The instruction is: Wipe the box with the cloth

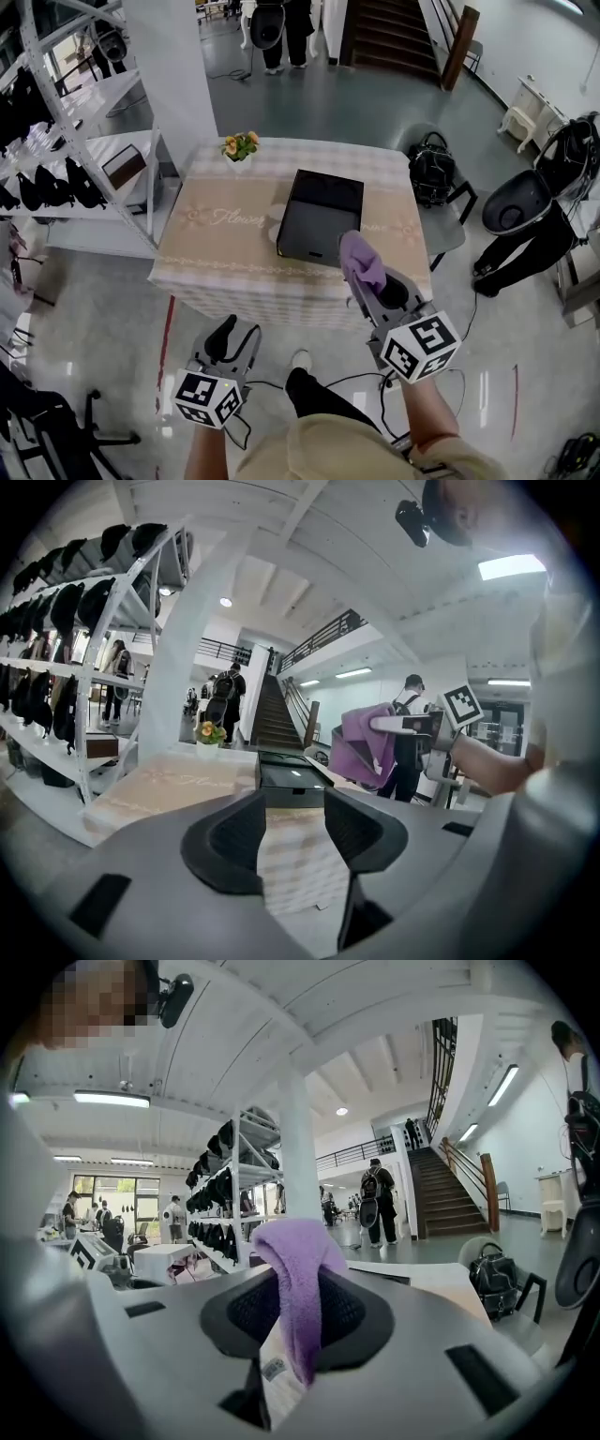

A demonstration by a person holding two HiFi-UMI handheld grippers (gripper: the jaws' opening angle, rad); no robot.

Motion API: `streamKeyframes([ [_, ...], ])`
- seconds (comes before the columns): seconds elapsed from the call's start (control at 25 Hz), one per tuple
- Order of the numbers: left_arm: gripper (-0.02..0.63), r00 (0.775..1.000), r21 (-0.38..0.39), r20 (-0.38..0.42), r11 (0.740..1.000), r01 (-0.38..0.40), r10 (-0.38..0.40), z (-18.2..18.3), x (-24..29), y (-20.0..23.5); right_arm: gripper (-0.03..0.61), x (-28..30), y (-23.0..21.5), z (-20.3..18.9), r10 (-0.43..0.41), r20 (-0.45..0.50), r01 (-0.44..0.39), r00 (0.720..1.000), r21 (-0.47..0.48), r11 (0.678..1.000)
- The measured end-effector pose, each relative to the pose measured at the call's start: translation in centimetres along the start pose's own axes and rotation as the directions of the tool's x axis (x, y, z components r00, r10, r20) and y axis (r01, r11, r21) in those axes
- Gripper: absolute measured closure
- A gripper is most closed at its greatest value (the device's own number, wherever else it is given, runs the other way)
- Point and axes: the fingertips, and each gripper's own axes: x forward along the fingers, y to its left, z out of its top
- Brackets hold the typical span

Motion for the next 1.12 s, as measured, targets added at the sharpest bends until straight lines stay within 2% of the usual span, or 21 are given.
streamKeyframes([
  [0.32, 0.405, 0.996, 0.003, -0.07, 0.998, 0.055, -0.055, 1.5, 9.7, 4.6, 0.477, 9.2, -5.8, 2.7, -0.007, 0.0, 0.007, 1.0, -0.055, 0.998],
  [0.56, 0.405, 0.984, 0.008, -0.12, 0.991, 0.133, -0.131, 1.3, 15.9, 5.7, 0.477, 13.4, -8.5, 2.5, -0.017, -0.018, 0.015, 1.0, -0.092, 0.996],
  [0.76, 0.405, 0.964, 0.011, -0.178, 0.979, 0.204, -0.199, 0.7, 19.1, 6.0, 0.477, 16.9, -9.1, 2.2, -0.026, -0.043, 0.019, 0.999, -0.152, 0.988],
  [0.92, 0.405, 0.955, 0.045, -0.174, 0.966, 0.253, -0.242, 1.2, 20.9, 6.4, 0.477, 19.4, -9.2, 2.0, -0.075, -0.073, 0.056, 0.995, -0.235, 0.97],
  [1.12, 0.404, 0.911, 0.028, -0.216, 0.931, 0.365, -0.351, 1.0, 22.5, 7.1, 0.477, 22.4, -8.1, 1.8, -0.134, -0.09, 0.103, 0.987, -0.284, 0.953],
])
